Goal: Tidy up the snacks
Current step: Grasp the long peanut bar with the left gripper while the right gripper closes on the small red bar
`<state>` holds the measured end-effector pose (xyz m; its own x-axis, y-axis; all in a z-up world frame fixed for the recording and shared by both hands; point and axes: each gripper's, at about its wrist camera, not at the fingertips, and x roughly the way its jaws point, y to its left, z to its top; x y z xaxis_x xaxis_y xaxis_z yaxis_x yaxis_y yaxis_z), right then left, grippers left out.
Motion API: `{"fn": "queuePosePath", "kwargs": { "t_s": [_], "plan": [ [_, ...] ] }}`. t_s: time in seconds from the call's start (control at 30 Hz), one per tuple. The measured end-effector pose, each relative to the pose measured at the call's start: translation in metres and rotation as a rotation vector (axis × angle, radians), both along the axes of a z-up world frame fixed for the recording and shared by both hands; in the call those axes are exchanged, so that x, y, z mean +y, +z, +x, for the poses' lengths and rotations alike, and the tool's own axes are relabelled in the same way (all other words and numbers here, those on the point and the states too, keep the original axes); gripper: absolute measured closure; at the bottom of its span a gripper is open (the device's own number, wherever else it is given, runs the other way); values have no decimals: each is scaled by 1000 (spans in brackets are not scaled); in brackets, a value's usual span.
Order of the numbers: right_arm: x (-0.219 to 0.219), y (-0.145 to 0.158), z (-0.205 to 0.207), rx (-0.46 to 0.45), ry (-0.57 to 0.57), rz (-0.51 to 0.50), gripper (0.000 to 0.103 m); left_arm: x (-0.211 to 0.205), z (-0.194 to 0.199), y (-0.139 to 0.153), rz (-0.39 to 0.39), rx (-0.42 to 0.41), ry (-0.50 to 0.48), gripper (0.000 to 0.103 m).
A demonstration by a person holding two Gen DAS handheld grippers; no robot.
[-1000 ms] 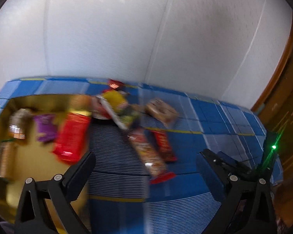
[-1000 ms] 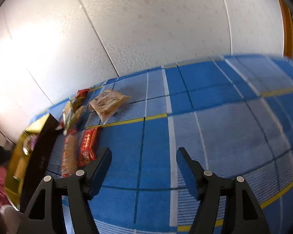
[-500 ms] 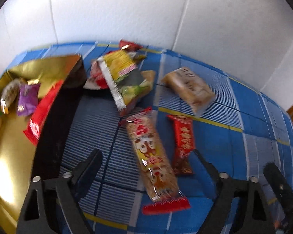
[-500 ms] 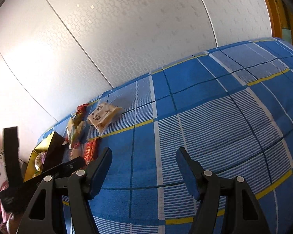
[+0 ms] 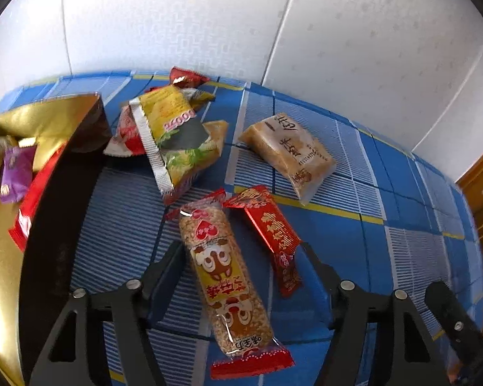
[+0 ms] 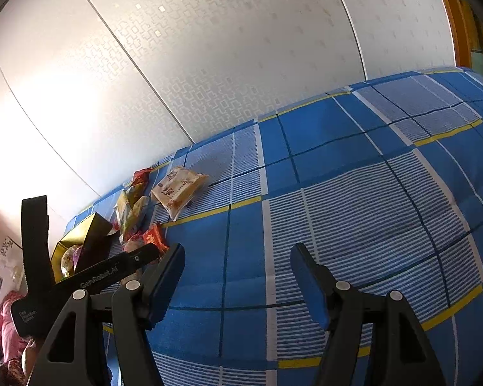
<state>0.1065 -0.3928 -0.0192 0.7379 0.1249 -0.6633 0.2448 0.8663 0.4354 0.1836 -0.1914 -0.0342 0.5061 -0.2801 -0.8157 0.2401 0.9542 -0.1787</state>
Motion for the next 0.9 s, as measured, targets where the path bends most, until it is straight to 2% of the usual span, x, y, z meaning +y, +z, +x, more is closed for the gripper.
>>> {"fn": "queuePosePath", "kwargs": {
  "t_s": [0.03, 0.07, 0.13, 0.2, 0.3, 0.63, 0.73, 0.77, 0.9],
  "plan": [
    [1, -1, 1, 4, 4, -4, 34, -3, -3, 0, 18, -13, -28, 41],
    [1, -1, 1, 7, 7, -6, 34, -5, -4, -1, 26, -24, -52, 50],
    [2, -2, 3, 14, 11, -6, 34, -11, -8, -1, 52, -38, -103, 61],
    [3, -3, 4, 20, 16, -8, 34, -13, -17, -1, 80, -59, -141, 66],
    [5, -4, 5, 21, 20, -13, 34, -5, -27, -1, 72, -75, -152, 70],
    [13, -11, 12, 44, 60, -15, 34, 32, -44, -2, 39, -77, -120, 73],
    [24, -12, 20, 43, 96, -18, 34, 36, -46, -2, 25, -87, -124, 73],
    [28, -11, 23, 36, 113, -18, 37, 37, -48, -1, 21, -93, -128, 73],
    [55, -8, 44, 28, 189, -77, 39, 37, -48, 0, 19, -100, -134, 73]
  ]
}}
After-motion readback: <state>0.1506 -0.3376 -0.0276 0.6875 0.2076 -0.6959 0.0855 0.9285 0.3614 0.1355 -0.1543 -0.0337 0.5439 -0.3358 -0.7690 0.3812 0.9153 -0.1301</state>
